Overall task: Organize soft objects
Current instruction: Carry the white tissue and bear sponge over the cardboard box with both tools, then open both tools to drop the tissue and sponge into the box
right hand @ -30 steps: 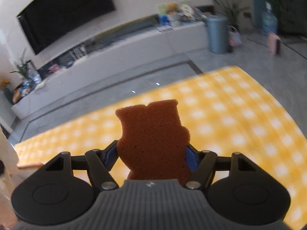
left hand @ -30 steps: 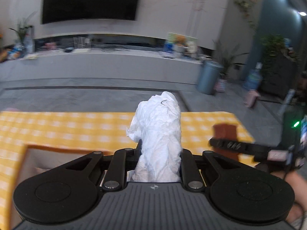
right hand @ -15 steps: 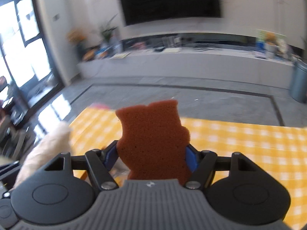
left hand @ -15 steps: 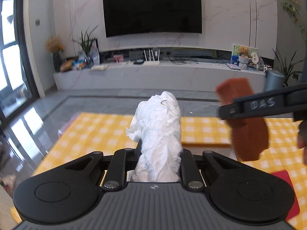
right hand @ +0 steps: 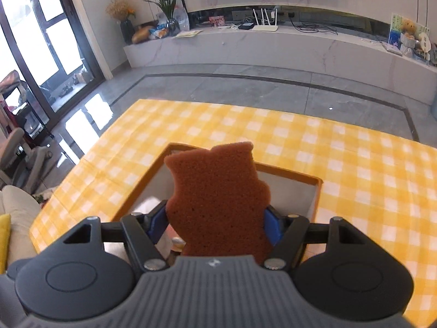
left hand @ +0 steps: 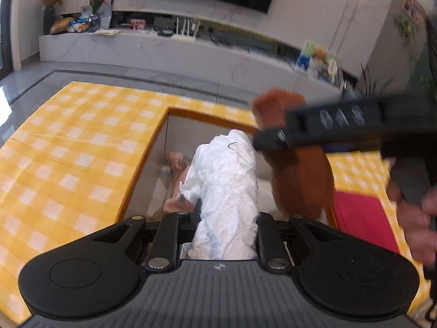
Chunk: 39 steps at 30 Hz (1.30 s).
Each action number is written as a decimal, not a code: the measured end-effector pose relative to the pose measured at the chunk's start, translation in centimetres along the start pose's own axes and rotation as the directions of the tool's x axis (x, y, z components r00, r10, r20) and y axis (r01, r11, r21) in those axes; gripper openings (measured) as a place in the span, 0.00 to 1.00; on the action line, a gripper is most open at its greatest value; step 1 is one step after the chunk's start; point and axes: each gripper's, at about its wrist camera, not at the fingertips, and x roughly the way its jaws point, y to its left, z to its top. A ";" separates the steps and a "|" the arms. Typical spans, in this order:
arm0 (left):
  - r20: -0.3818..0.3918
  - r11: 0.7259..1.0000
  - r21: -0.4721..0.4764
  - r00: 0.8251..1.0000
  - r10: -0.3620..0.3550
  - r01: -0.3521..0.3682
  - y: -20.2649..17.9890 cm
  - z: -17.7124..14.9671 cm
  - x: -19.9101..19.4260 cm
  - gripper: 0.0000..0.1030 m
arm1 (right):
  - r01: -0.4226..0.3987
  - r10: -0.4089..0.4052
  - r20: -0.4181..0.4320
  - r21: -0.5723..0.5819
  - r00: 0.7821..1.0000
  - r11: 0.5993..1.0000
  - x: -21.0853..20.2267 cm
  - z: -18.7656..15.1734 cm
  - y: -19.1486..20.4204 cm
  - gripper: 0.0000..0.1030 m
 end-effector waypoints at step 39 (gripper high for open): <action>0.301 0.929 -0.076 0.880 0.368 -0.363 1.9 1.4 -7.2 0.96 | -0.070 0.028 -0.157 -0.266 0.987 0.961 -2.3 -8.6 4.7 0.72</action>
